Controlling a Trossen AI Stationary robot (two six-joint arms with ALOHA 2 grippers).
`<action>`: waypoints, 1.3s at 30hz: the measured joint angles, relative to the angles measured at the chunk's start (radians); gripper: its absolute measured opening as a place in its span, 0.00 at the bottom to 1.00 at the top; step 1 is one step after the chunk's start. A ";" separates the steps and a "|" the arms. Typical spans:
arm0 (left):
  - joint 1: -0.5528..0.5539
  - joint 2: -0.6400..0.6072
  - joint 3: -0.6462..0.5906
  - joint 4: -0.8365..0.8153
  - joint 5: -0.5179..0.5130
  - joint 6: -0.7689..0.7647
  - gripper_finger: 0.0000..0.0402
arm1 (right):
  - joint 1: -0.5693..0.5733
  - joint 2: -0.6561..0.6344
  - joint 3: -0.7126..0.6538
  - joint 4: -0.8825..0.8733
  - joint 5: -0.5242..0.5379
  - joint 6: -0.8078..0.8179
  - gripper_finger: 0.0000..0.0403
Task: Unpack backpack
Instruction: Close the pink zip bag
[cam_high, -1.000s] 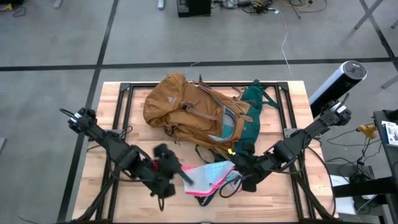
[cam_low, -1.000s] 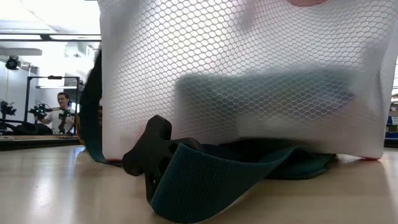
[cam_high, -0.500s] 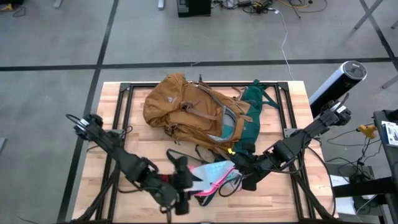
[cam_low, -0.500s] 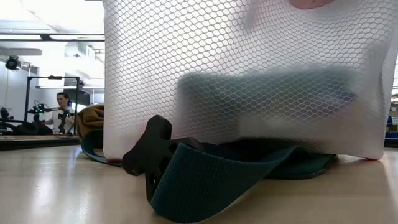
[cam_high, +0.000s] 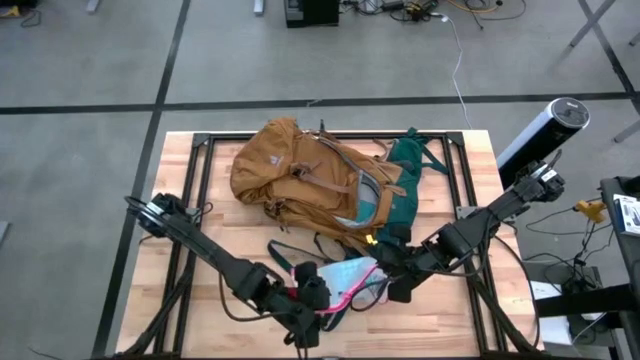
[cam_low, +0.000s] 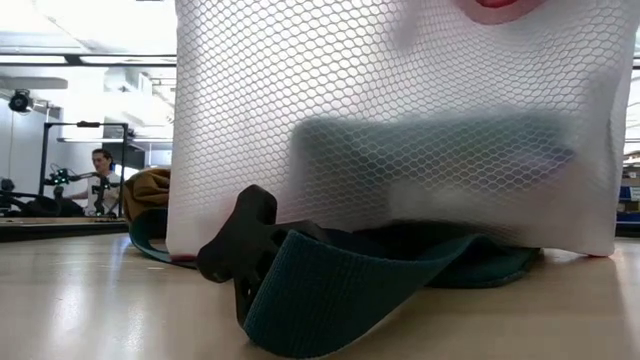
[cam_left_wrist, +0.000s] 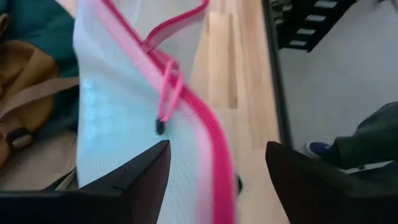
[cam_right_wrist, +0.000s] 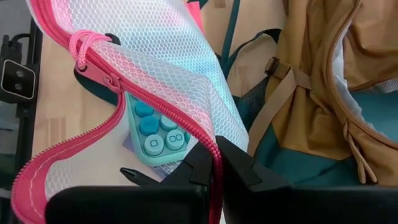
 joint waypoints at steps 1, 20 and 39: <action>-0.001 0.000 0.001 0.001 0.001 0.000 0.63 | -0.002 0.000 0.000 0.001 0.000 0.000 0.00; 0.021 0.025 -0.017 -0.149 -0.207 -0.188 0.02 | 0.006 -0.024 0.104 0.100 0.011 -0.135 0.25; 0.016 -0.020 -0.017 -0.158 -0.256 -0.183 0.00 | -0.003 0.212 0.098 0.292 -0.003 -0.064 0.27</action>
